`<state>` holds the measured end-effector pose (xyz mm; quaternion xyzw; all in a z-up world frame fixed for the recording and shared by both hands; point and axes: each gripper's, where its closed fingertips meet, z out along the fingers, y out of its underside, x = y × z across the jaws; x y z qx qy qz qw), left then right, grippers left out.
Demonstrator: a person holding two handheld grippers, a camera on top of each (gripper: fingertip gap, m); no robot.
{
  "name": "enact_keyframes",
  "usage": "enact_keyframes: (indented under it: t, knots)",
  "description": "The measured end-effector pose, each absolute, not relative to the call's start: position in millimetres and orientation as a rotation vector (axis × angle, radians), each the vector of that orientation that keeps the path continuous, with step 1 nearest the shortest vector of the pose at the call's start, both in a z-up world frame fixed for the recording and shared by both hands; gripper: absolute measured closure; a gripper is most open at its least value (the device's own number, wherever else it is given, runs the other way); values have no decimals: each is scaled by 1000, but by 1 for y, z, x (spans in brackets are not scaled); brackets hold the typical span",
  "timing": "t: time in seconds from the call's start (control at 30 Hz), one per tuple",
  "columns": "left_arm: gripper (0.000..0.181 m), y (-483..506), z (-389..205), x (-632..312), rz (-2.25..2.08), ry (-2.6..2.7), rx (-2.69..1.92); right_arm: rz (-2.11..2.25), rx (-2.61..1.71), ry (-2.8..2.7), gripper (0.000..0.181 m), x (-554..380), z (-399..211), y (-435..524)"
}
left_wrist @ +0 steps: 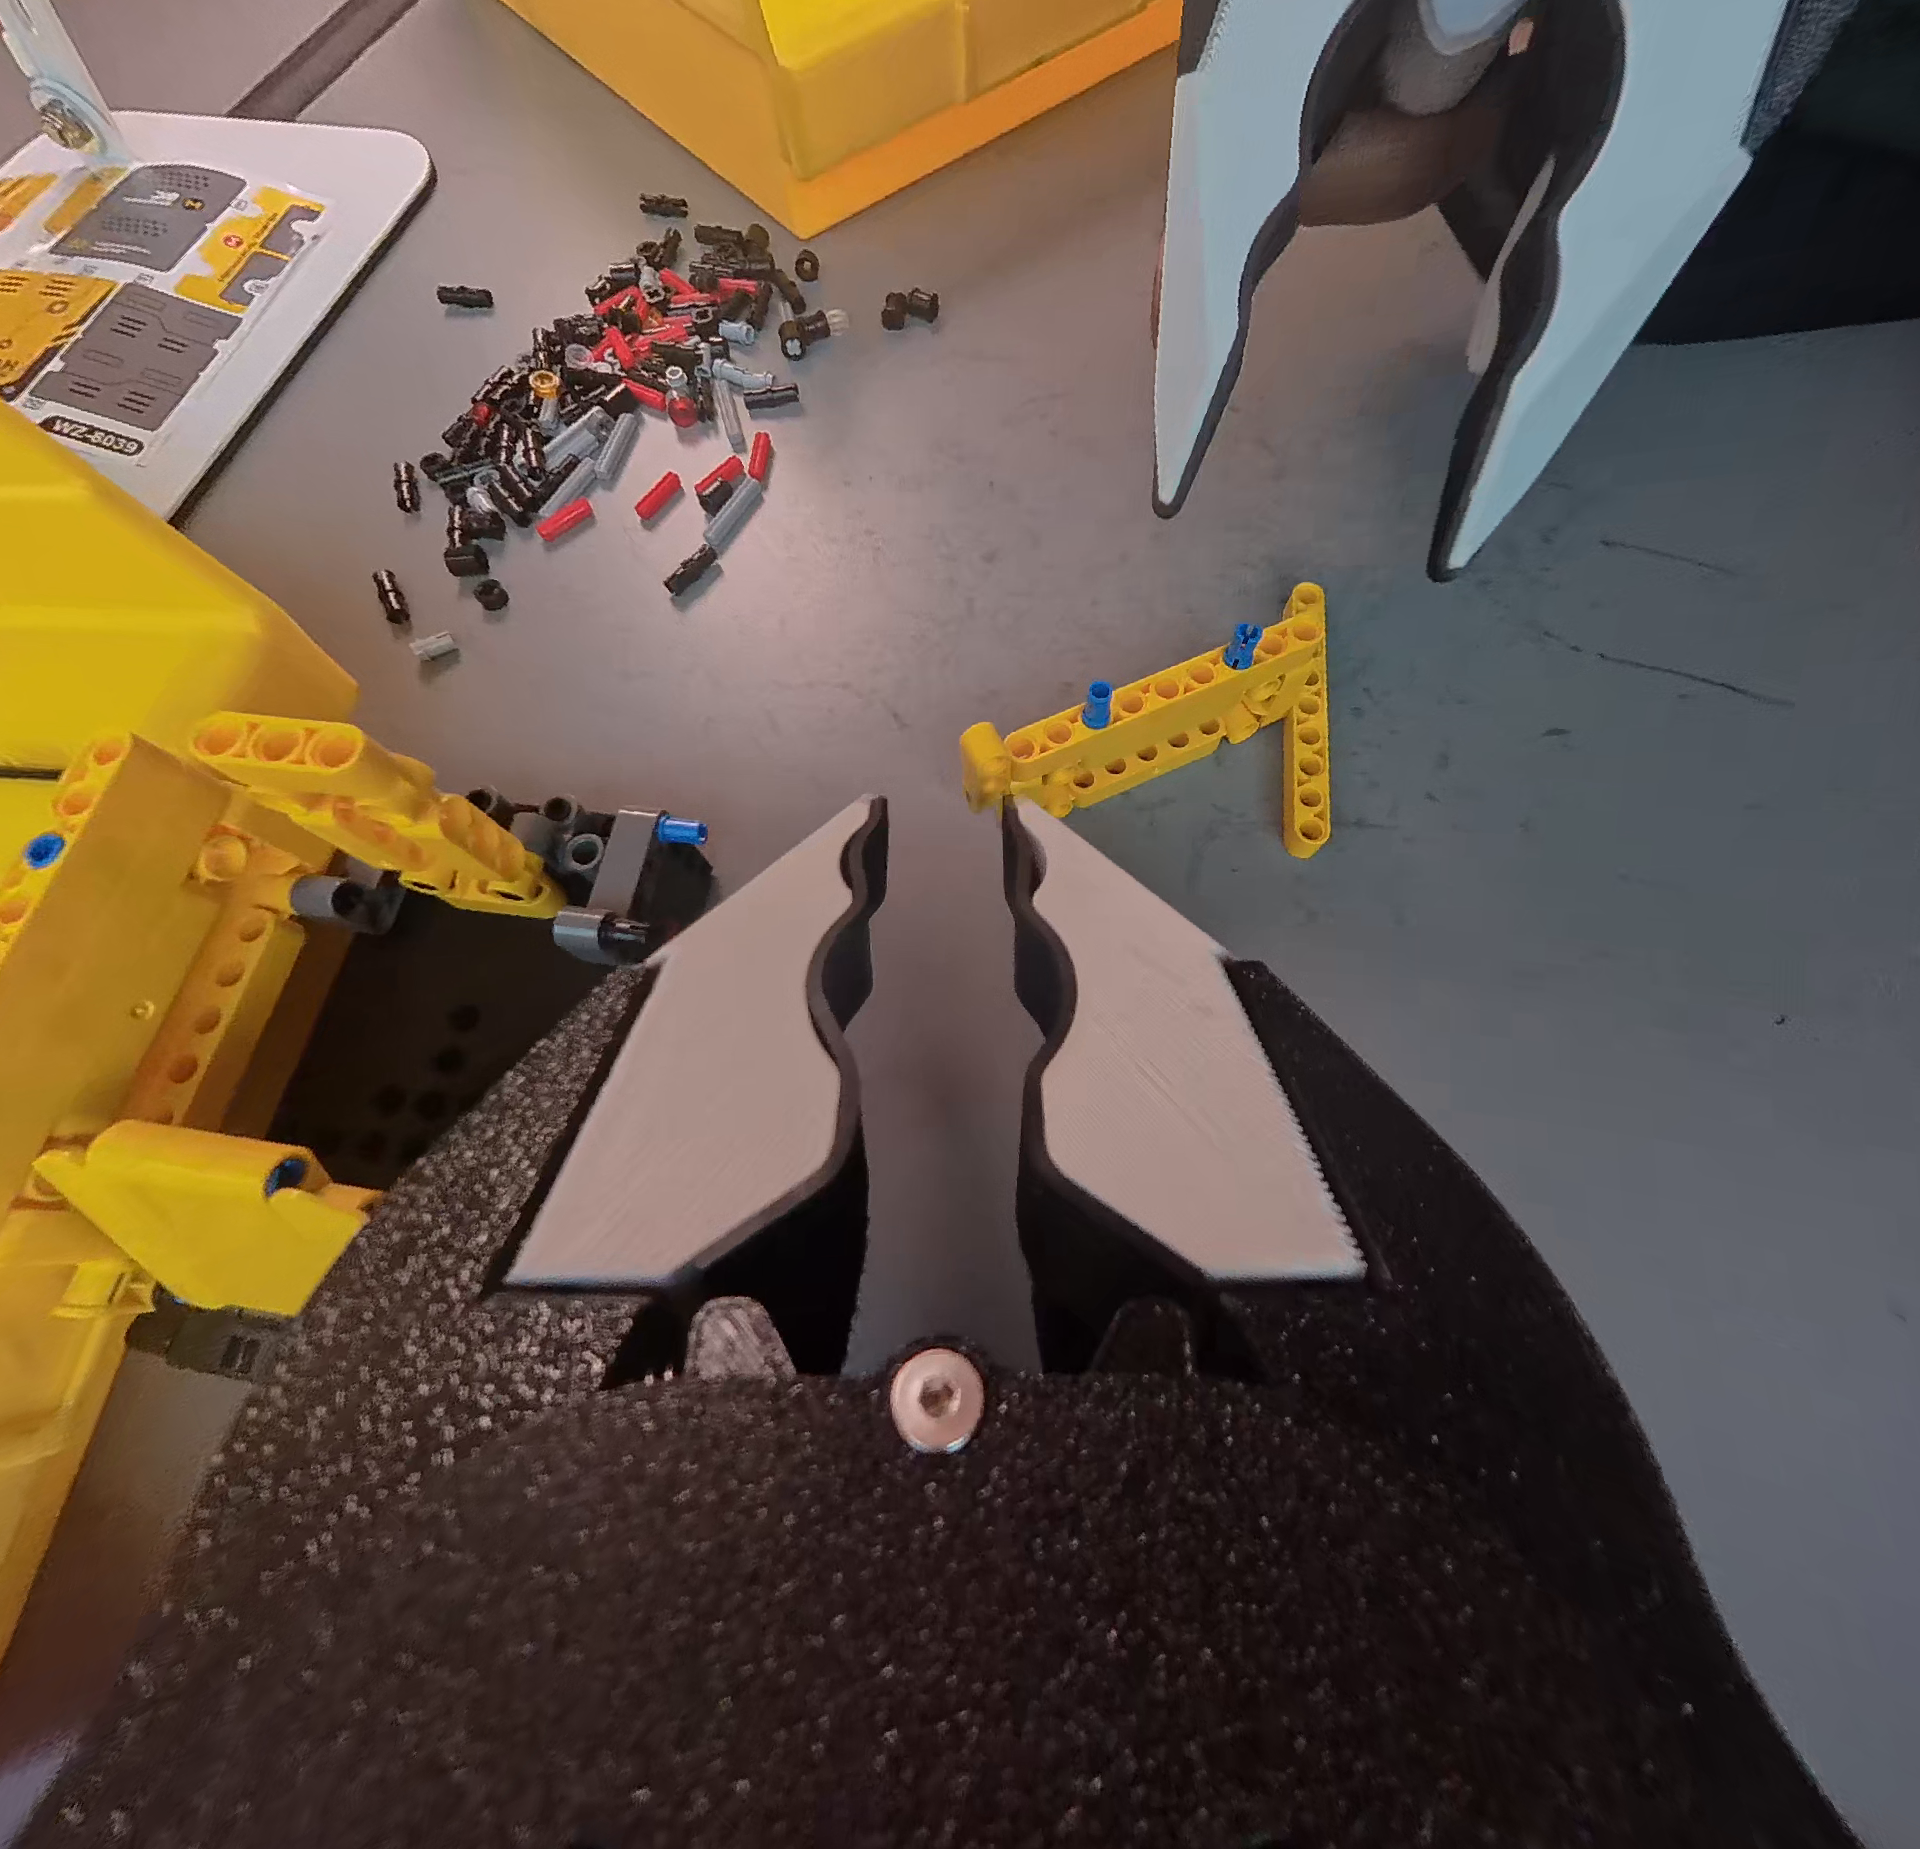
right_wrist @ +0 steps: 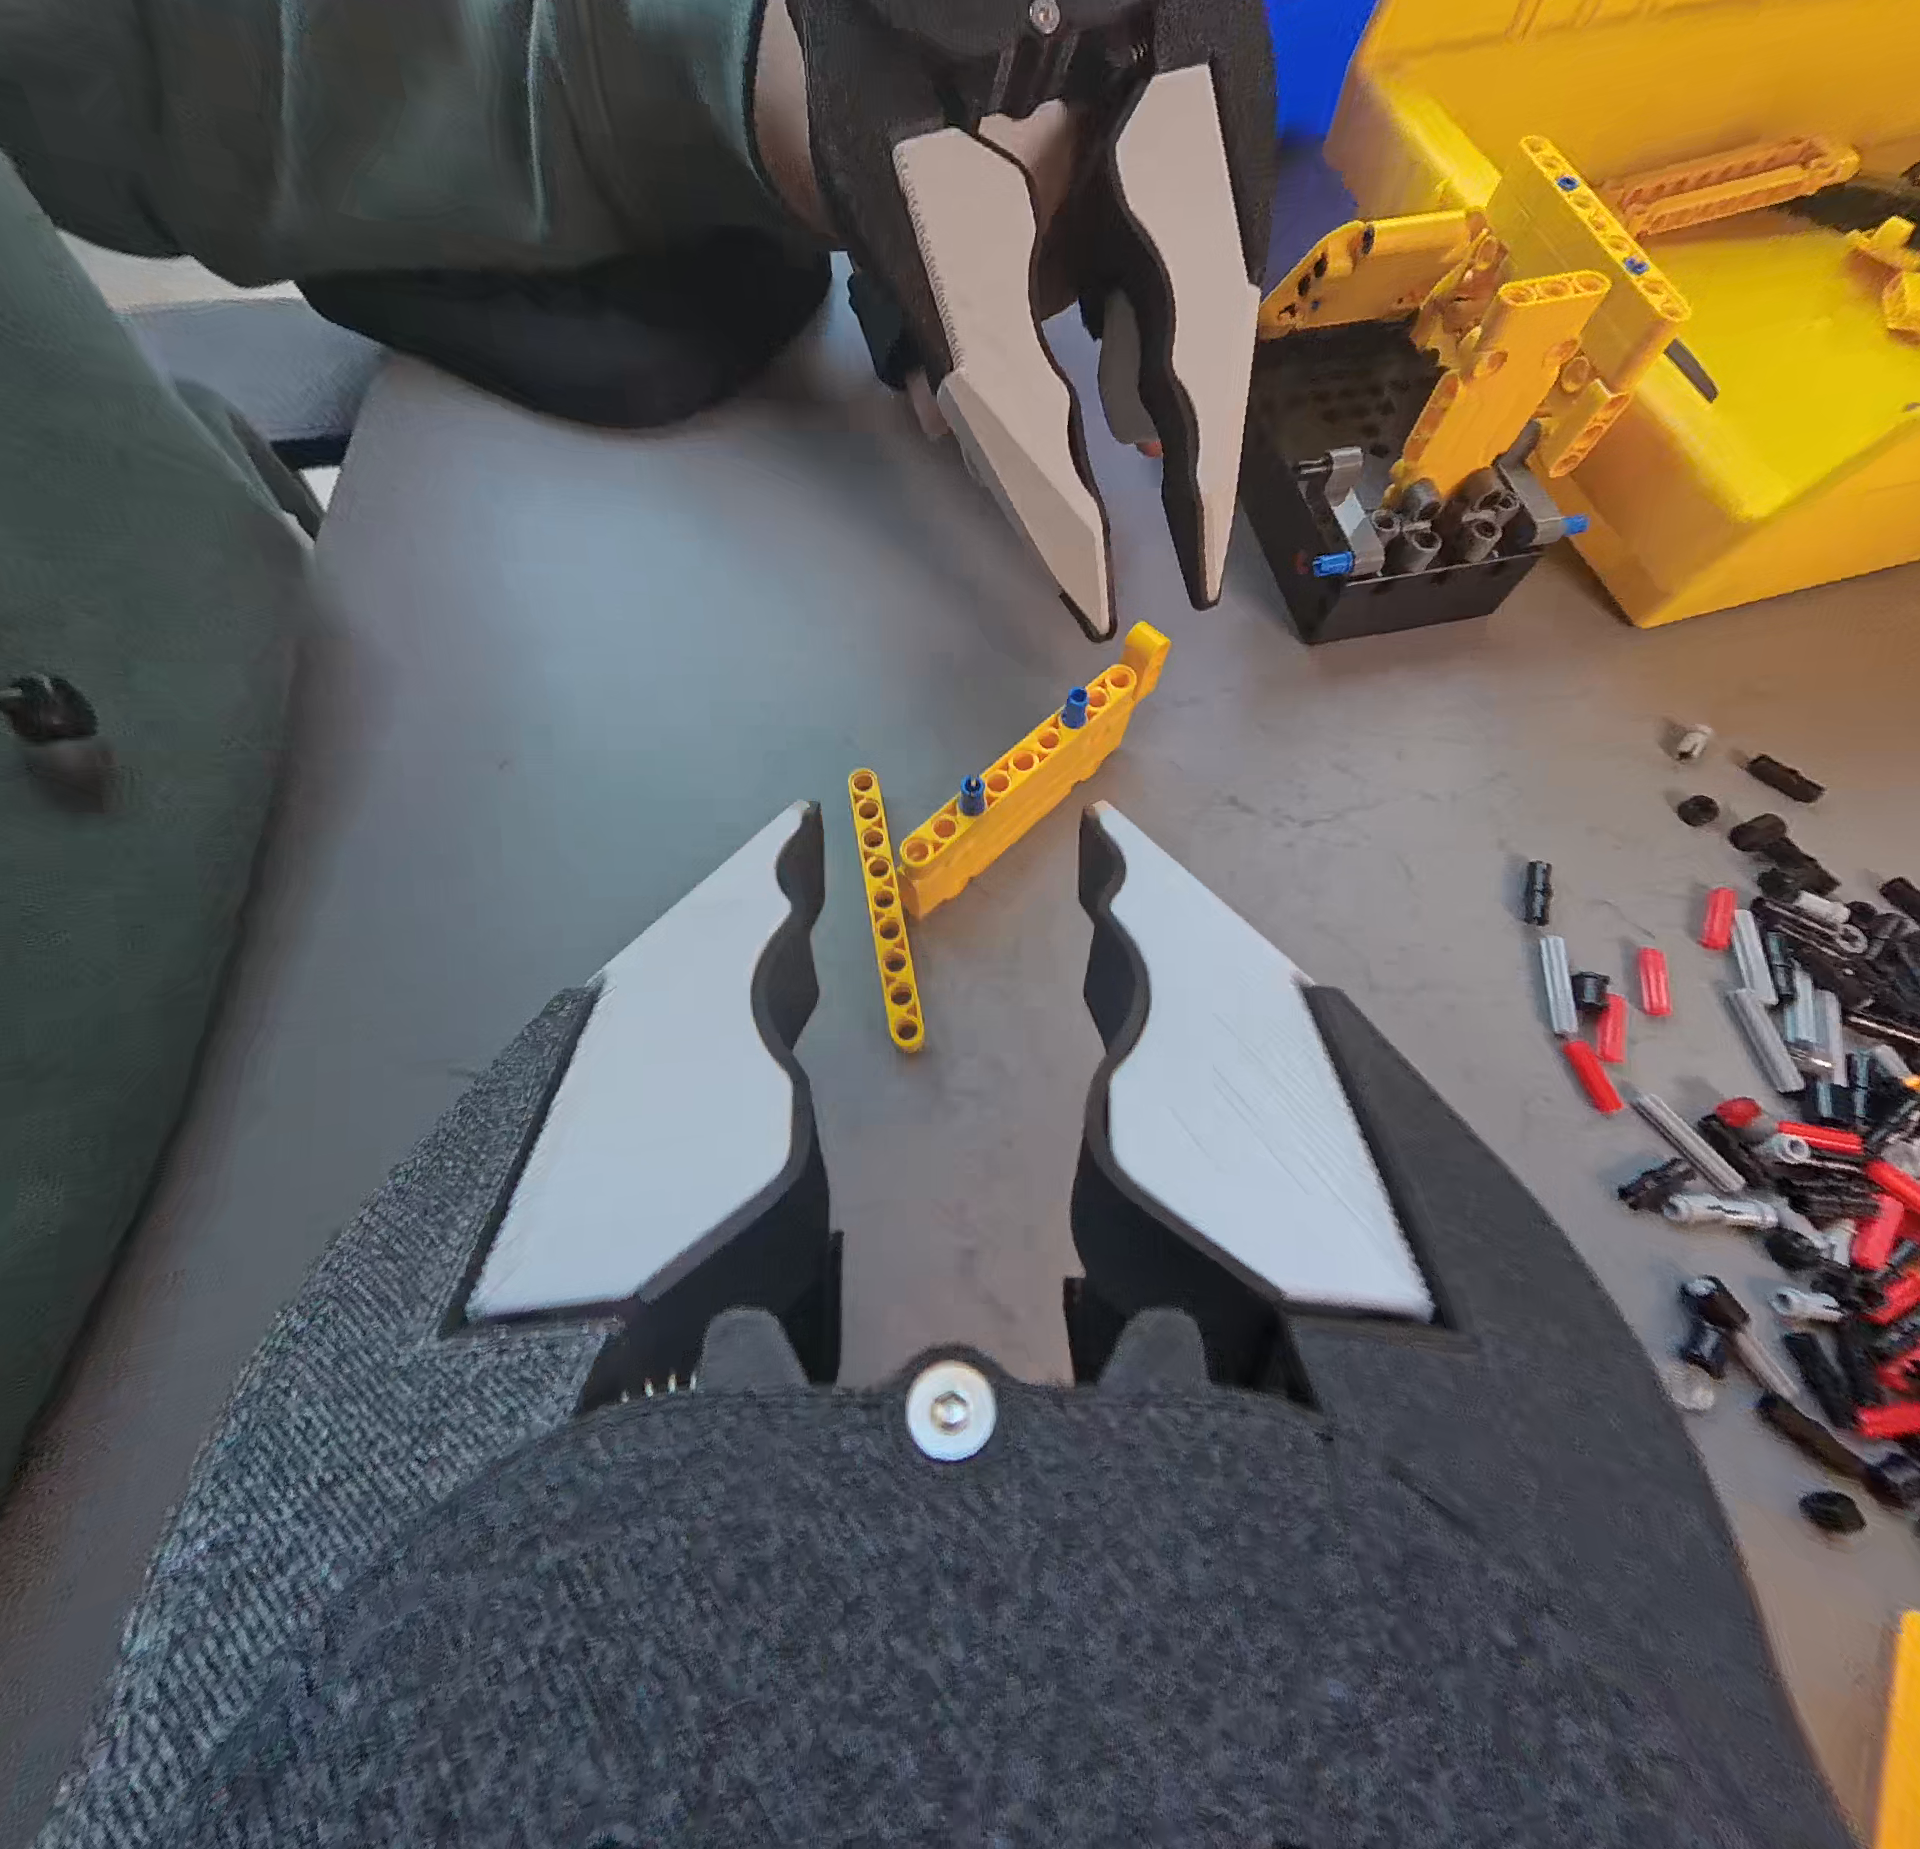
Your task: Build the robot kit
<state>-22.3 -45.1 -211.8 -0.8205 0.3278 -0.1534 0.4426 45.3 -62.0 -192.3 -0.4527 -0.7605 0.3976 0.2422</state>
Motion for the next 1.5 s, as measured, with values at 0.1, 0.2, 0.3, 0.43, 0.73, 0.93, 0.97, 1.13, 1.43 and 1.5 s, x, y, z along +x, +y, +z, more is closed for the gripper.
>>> enact_keyframes:
  t: [0.1, 0.2, 0.3, 0.43, 0.73, 0.93, 0.97, 1.13, 1.43, 1.5]
  knots:
    - [159, -45, -213, -18, -436, 809, -2036, 985, -1398, -2011, 134, 25, -206, -62]
    - [164, -46, -211, -17, -461, 807, -2033, 908, -1454, -1971, 164, 15, -217, -57]
    - [165, -49, -205, -16, -489, 799, -2013, 979, -1503, -1939, 173, 15, -213, -53]
    - [165, -51, -192, -12, -559, 768, -1960, 1089, -1515, -1882, 174, 17, -202, -49]
    - [160, -53, -158, -13, -815, 602, -1837, 1264, -1413, -1738, 174, 18, -168, -39]
    - [153, -57, -122, -13, -1296, 309, -1667, 998, -1127, -1675, 174, 15, -145, -31]
    - [152, -57, -118, -15, -1370, 264, -1631, 950, -1092, -1666, 174, 14, -142, -29]
    - [149, -54, -118, -18, -1413, 214, -1614, 853, -1009, -1650, 174, 14, -137, -28]
    - [149, -53, -121, -17, -1412, 209, -1626, 823, -989, -1656, 174, 14, -138, -28]
    - [149, -53, -121, -17, -1396, 217, -1631, 834, -991, -1654, 174, 14, -138, -28]
